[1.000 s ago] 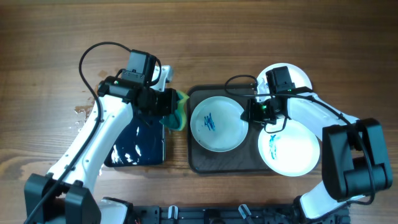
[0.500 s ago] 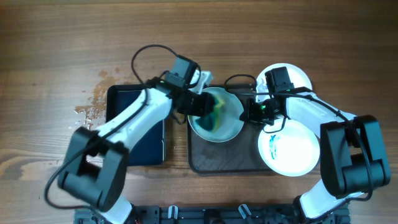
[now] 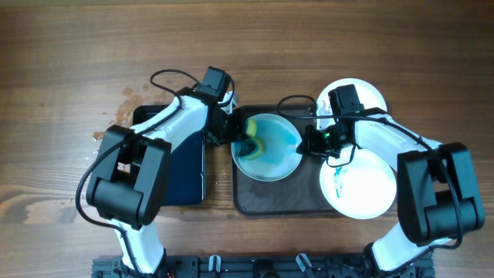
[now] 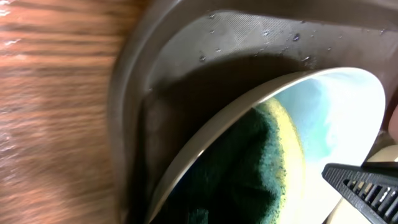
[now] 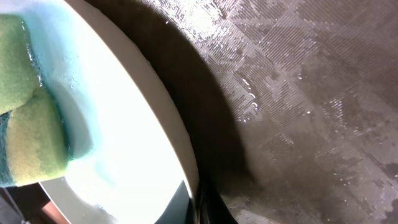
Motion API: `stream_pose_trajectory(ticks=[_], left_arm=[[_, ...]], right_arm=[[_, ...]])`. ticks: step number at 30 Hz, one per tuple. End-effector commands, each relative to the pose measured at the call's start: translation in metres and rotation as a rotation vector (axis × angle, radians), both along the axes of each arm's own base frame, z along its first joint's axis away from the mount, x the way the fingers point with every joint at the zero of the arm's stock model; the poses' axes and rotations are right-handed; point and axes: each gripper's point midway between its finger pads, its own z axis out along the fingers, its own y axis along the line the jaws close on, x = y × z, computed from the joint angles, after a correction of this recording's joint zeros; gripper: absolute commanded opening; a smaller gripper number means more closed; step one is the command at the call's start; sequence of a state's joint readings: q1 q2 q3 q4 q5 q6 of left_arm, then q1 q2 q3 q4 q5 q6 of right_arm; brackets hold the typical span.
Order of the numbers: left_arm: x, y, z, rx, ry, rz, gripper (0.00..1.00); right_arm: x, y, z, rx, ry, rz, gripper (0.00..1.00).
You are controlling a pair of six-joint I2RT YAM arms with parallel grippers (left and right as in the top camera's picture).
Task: Clean dirty plates on tray and stack at the side
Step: 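Scrub the plate surface with the sponge while the right gripper holds it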
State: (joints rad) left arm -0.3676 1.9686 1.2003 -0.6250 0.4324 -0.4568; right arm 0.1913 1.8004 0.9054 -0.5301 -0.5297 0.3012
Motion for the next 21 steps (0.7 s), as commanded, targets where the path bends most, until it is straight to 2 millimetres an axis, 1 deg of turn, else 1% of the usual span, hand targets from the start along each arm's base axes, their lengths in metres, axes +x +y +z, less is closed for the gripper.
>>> stream_pose_trajectory(ticks=[1, 3, 5, 6, 9, 11, 12, 14, 15, 16, 17, 19, 21], left_arm=[[-0.014, 0.067, -0.037, 0.3, 0.04, -0.007, 0.04], [-0.041, 0.023, -0.031, 0.16, 0.053, -0.226, 0.04], [-0.059, -0.007, -0.024, 0.059, 0.06, -0.335, 0.04], [-0.075, -0.031, -0.018, -0.02, 0.07, -0.407, 0.04], [-0.107, -0.081, -0.003, -0.179, 0.085, -0.519, 0.04], [-0.117, -0.107, 0.009, -0.297, 0.073, -0.566, 0.04], [-0.117, -0.115, 0.012, -0.32, 0.06, -0.564, 0.04], [-0.109, -0.12, 0.012, -0.323, 0.037, -0.539, 0.04], [-0.101, -0.119, 0.01, -0.307, 0.021, -0.511, 0.04], [-0.089, -0.113, 0.005, -0.269, -0.003, -0.47, 0.04], [-0.074, -0.102, -0.002, -0.202, -0.025, -0.415, 0.04], [-0.056, -0.083, -0.01, -0.117, -0.046, -0.35, 0.04], [-0.035, -0.054, -0.018, -0.031, -0.067, -0.271, 0.04]], right_arm=[[-0.019, -0.011, -0.022, -0.069, 0.076, 0.007, 0.04], [-0.019, -0.011, -0.022, -0.069, 0.075, 0.008, 0.04], [-0.019, -0.011, -0.022, -0.069, 0.075, 0.008, 0.04], [-0.019, -0.011, -0.022, -0.069, 0.076, 0.007, 0.04], [-0.019, -0.011, -0.022, -0.069, 0.075, 0.007, 0.04], [-0.019, -0.011, -0.022, -0.069, 0.076, 0.007, 0.04], [-0.019, -0.011, -0.022, -0.069, 0.076, 0.007, 0.04], [-0.02, -0.011, -0.022, -0.069, 0.078, 0.007, 0.04], [-0.02, -0.011, -0.022, -0.069, 0.08, 0.007, 0.04], [-0.021, -0.012, -0.023, -0.07, 0.082, 0.007, 0.04], [-0.021, -0.012, -0.023, -0.07, 0.084, 0.007, 0.04], [-0.022, -0.012, -0.023, -0.071, 0.088, 0.008, 0.04], [-0.023, -0.012, -0.023, -0.071, 0.091, 0.008, 0.04]])
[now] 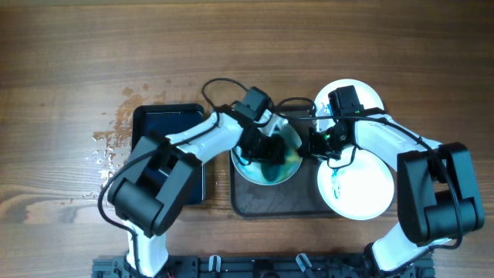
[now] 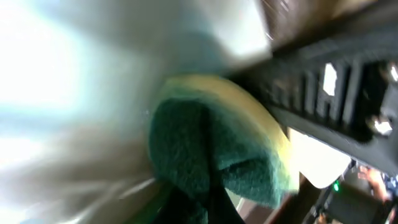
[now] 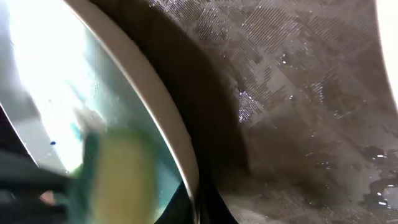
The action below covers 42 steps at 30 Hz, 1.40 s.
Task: Clean dirty plates on tray and stack at the side
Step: 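Scrub the plate surface with the sponge while the right gripper holds it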
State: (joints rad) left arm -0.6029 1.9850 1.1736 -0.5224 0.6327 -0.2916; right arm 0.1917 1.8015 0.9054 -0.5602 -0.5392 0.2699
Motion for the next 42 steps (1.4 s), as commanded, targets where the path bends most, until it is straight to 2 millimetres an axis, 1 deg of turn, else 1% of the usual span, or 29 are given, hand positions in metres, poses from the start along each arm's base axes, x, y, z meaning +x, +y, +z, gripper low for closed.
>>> stream_pose_trajectory(ticks=[1, 2, 4, 5, 7, 8, 9, 10, 11, 13, 15, 16, 17, 20, 21, 22, 23, 25, 26, 28, 29, 31, 33, 35, 37, 38, 39, 42], left_arm=[[0.042, 0.059, -0.029, 0.205, -0.045, 0.198, 0.04], [0.054, 0.075, -0.031, 0.232, -0.057, 0.243, 0.04], [0.07, 0.101, -0.035, 0.291, -0.085, 0.311, 0.04], [0.079, 0.121, -0.039, 0.352, -0.106, 0.355, 0.04], [0.086, 0.158, -0.044, 0.491, -0.122, 0.446, 0.04], [0.083, 0.177, -0.046, 0.566, -0.107, 0.482, 0.04], [0.077, 0.189, -0.047, 0.617, -0.08, 0.504, 0.04], [0.067, 0.195, -0.048, 0.646, -0.04, 0.5, 0.04], [0.053, 0.195, -0.048, 0.658, 0.009, 0.464, 0.04], [0.031, 0.175, -0.046, 0.58, 0.069, 0.318, 0.04], [0.01, 0.138, -0.038, 0.413, 0.103, 0.135, 0.04], [-0.003, 0.108, -0.03, 0.283, 0.124, 0.051, 0.04], [-0.007, 0.095, -0.025, 0.229, 0.133, 0.027, 0.04], [-0.02, 0.044, -0.007, 0.023, 0.139, -0.049, 0.04], [-0.022, 0.028, -0.003, -0.022, 0.128, -0.064, 0.04], [-0.021, 0.022, -0.003, -0.03, 0.12, -0.062, 0.04], [-0.019, 0.012, -0.002, -0.043, 0.103, -0.057, 0.04], [-0.014, 0.004, -0.001, -0.061, 0.077, -0.05, 0.04], [-0.008, 0.003, -0.001, -0.059, 0.06, -0.028, 0.04], [0.018, 0.016, -0.01, 0.013, 0.007, 0.075, 0.04], [0.031, 0.027, -0.015, 0.054, -0.015, 0.125, 0.04], [0.055, 0.058, -0.022, 0.129, -0.045, 0.229, 0.04], [0.078, 0.095, -0.03, 0.228, -0.076, 0.341, 0.04], [0.089, 0.13, -0.035, 0.301, -0.076, 0.42, 0.04], [0.087, 0.152, -0.038, 0.345, -0.039, 0.457, 0.04], [0.08, 0.16, -0.04, 0.364, -0.006, 0.456, 0.04], [0.072, 0.163, -0.04, 0.38, 0.016, 0.435, 0.04], [0.046, 0.162, -0.041, 0.417, 0.069, 0.336, 0.04]], right_arm=[[-0.015, -0.012, -0.022, -0.075, 0.073, -0.02, 0.04], [-0.015, -0.012, -0.022, -0.076, 0.073, -0.02, 0.04], [-0.015, -0.012, -0.022, -0.076, 0.073, -0.02, 0.04], [-0.016, -0.012, -0.022, -0.076, 0.074, -0.02, 0.04], [-0.016, -0.012, -0.022, -0.073, 0.078, -0.02, 0.04], [-0.017, -0.012, -0.022, -0.074, 0.081, -0.02, 0.04], [-0.017, -0.012, -0.022, -0.074, 0.082, -0.019, 0.04], [-0.017, -0.012, -0.022, -0.074, 0.082, -0.02, 0.04], [-0.017, -0.012, -0.022, -0.074, 0.082, -0.02, 0.04], [-0.017, -0.012, -0.022, -0.074, 0.082, -0.019, 0.04], [-0.017, -0.012, -0.022, -0.074, 0.081, -0.019, 0.04], [-0.017, -0.012, -0.022, -0.074, 0.081, -0.019, 0.04], [-0.017, -0.012, -0.022, -0.074, 0.081, -0.019, 0.04], [-0.017, -0.012, -0.022, -0.074, 0.08, -0.019, 0.04], [-0.017, -0.012, -0.022, -0.074, 0.08, -0.019, 0.04], [-0.017, -0.012, -0.022, -0.074, 0.08, -0.019, 0.04], [-0.017, -0.012, -0.022, -0.074, 0.081, -0.018, 0.04], [-0.017, -0.012, -0.022, -0.074, 0.081, -0.018, 0.04], [-0.017, -0.012, -0.022, -0.074, 0.082, -0.019, 0.04], [-0.019, -0.012, -0.022, -0.076, 0.087, -0.019, 0.04], [-0.019, -0.012, -0.022, -0.076, 0.091, -0.018, 0.04], [-0.021, -0.013, -0.022, -0.077, 0.095, -0.018, 0.04], [-0.021, -0.013, -0.022, -0.077, 0.098, -0.018, 0.04], [-0.022, -0.013, -0.022, -0.078, 0.1, -0.018, 0.04], [-0.021, -0.013, -0.022, -0.078, 0.1, -0.018, 0.04], [-0.021, -0.013, -0.022, -0.078, 0.099, -0.018, 0.04], [-0.021, -0.013, -0.022, -0.078, 0.099, -0.018, 0.04], [-0.021, -0.013, -0.022, -0.078, 0.098, -0.018, 0.04]])
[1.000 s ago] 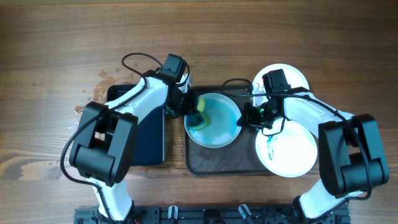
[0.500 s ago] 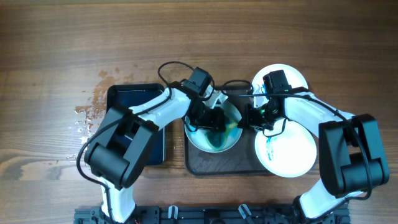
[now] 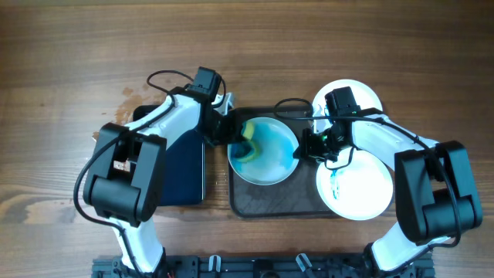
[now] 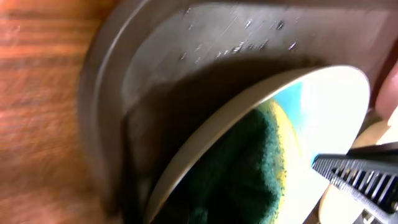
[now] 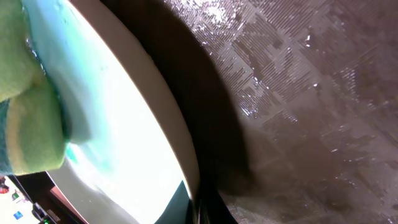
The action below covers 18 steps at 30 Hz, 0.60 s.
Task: Clean dirty plates on tray and stack at the side
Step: 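Scrub the plate surface with the sponge while the right gripper holds it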
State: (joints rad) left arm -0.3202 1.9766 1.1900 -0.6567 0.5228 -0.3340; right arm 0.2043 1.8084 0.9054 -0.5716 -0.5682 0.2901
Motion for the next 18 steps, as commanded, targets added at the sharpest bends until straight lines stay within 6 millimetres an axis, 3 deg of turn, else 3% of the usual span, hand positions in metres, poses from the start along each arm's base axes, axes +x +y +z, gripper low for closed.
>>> stream_pose_trajectory(ticks=[1, 4, 7, 10, 15, 18], left_arm=[[-0.022, 0.052, -0.032, 0.261, 0.059, -0.043, 0.04], [-0.048, 0.035, -0.029, 0.226, 0.099, -0.174, 0.04], [-0.051, 0.003, -0.024, 0.13, 0.053, -0.253, 0.04], [-0.036, -0.026, -0.02, 0.054, -0.027, -0.241, 0.04], [-0.004, -0.029, -0.02, 0.083, -0.153, -0.196, 0.04], [0.014, -0.034, -0.007, 0.086, -0.23, -0.19, 0.04]], right_arm=[[-0.015, -0.02, -0.023, -0.102, 0.064, -0.014, 0.04], [-0.014, -0.02, -0.023, -0.102, 0.059, -0.011, 0.04], [-0.014, -0.02, -0.023, -0.102, 0.059, -0.011, 0.04], [-0.014, -0.02, -0.023, -0.102, 0.059, -0.011, 0.04], [-0.015, -0.02, -0.023, -0.102, 0.058, -0.003, 0.04], [-0.015, -0.02, -0.023, -0.102, 0.056, 0.002, 0.04]])
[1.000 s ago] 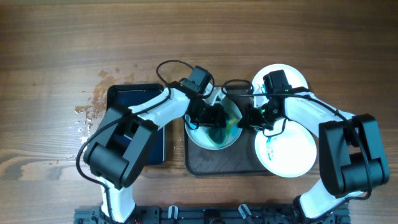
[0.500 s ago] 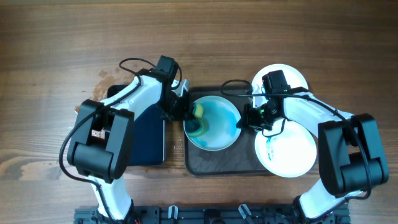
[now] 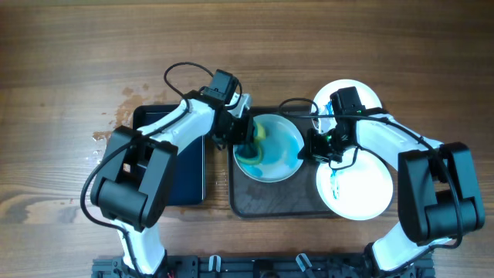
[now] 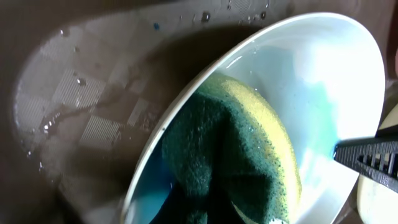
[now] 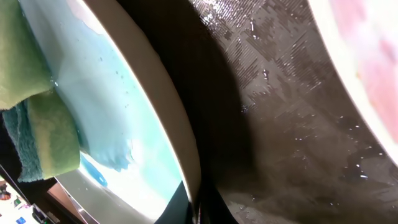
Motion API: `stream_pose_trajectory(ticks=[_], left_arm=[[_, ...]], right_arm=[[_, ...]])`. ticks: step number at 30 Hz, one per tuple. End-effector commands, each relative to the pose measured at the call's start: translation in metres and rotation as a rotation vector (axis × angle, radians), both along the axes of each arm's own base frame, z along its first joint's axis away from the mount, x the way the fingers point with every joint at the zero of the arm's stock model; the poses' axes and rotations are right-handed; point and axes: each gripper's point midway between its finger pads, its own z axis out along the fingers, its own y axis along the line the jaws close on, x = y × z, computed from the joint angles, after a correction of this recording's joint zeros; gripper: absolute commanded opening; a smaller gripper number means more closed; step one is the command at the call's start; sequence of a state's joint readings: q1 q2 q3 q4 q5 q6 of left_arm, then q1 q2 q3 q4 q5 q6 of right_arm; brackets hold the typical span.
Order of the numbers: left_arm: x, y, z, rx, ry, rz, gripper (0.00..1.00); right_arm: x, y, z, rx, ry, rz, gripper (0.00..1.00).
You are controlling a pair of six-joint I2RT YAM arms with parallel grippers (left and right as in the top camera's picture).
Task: Clean dirty plates on tray and stack at the side
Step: 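Scrub the plate surface with the sponge while the right gripper holds it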
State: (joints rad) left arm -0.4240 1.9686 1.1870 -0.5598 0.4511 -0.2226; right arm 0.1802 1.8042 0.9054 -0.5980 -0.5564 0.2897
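Observation:
A white plate [image 3: 276, 150] smeared with blue sits tilted on the dark tray [image 3: 248, 199]. My left gripper [image 3: 245, 137] is shut on a green and yellow sponge [image 4: 233, 149], pressed inside the plate's left part [image 4: 323, 93]. My right gripper [image 3: 311, 147] is shut on the plate's right rim [image 5: 186, 155], one finger inside and one outside. In the right wrist view the sponge [image 5: 37, 134] shows at the plate's far side.
Two white plates lie right of the tray, one at the front [image 3: 359, 185] with a blue streak, one behind [image 3: 363, 94]. A dark blue tray [image 3: 181, 166] sits to the left. Water drops spot the wood near it [image 3: 108, 139].
My left gripper with the sponge has shifted slightly right, further into the plate. The right gripper still holds the rim in the same place.
The left gripper held the sponge at the plate's left edge, then at its middle right, then back at the left edge, and now a little inside again. The right gripper gripped the rim throughout, keeping the plate tilted on the tray.

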Motion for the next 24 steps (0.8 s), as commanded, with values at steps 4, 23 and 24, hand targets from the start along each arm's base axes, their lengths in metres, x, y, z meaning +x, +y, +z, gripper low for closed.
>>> stream_pose_trajectory(ticks=[4, 23, 24], left_arm=[[0.033, -0.018, 0.015, 0.031, -0.16, -0.031, 0.04], [0.052, -0.012, 0.033, 0.067, -0.277, -0.175, 0.04], [0.052, -0.008, 0.034, 0.051, -0.272, -0.186, 0.04]], right_arm=[[-0.014, -0.011, -0.022, -0.085, 0.038, 0.027, 0.05], [-0.014, -0.01, -0.022, -0.085, 0.034, 0.034, 0.04], [-0.014, -0.01, -0.022, -0.085, 0.034, 0.034, 0.04]])
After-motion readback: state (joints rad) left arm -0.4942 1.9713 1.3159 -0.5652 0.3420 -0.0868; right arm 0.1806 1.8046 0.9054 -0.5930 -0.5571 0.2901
